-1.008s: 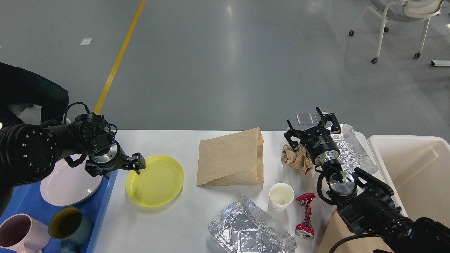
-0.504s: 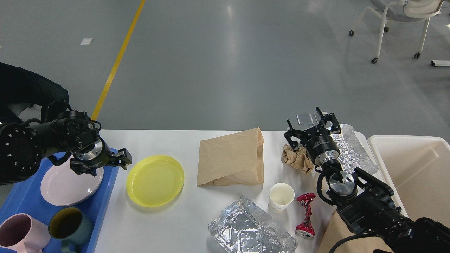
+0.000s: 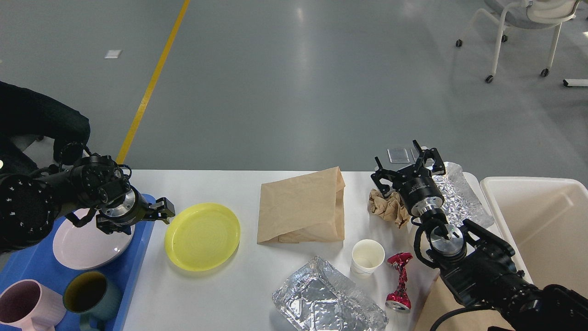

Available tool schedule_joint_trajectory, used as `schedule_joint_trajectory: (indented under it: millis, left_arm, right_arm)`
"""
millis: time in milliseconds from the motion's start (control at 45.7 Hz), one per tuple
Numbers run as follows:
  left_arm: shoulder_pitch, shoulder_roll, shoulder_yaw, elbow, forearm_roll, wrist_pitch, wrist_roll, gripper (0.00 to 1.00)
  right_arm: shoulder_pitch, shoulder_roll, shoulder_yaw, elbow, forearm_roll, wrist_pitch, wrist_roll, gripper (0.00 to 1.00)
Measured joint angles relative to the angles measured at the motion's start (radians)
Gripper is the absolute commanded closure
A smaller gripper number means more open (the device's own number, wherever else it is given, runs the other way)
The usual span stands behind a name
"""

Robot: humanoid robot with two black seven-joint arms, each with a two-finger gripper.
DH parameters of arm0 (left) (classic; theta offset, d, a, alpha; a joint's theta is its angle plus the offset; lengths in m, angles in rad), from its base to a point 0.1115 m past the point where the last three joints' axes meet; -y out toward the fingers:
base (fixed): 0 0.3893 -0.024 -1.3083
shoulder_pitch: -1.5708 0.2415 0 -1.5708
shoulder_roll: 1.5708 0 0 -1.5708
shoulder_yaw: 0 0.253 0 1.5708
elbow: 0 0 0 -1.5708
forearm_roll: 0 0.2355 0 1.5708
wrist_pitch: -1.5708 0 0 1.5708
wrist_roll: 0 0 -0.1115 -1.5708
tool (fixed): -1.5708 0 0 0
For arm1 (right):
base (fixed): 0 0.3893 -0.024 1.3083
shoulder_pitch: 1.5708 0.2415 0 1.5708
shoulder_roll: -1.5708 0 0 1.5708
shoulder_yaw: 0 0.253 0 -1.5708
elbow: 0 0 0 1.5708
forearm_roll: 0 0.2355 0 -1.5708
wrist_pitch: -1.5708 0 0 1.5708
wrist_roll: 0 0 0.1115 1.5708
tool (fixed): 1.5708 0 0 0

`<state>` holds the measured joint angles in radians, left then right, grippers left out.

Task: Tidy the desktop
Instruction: 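Move the left gripper to the edge of the yellow plate, then grip the yellow plate rim with the left gripper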

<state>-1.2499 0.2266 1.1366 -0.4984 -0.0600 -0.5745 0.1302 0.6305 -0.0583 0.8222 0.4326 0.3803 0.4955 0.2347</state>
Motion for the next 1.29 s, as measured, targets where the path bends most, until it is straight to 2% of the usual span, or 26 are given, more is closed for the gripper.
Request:
schedule_joint_trajectory:
  millis: [285,482,789,1292]
  left_arm:
    - [0.022,-0.009,-0.028,0.013,0.0,0.052,-0.004,0.07]
    - [0.051,0.003,-0.088,0.014,-0.002,0.056,-0.021,0.07]
    - [0.116,0.043,-0.228,0.014,-0.003,0.055,-0.019,0.07]
    - [0.127,0.05,-0.245,0.014,-0.002,0.057,-0.024,0.07]
  right_arm:
    - [0.0,0.0,0.0,0.0,0.0,0.0,0.0,0.0]
    - [0.0,0.0,0.0,0.0,0.0,0.0,0.0,0.0]
    - [0.0,0.0,0.0,0.0,0.0,0.0,0.0,0.0]
    - [0.0,0.0,0.0,0.0,0.0,0.0,0.0,0.0]
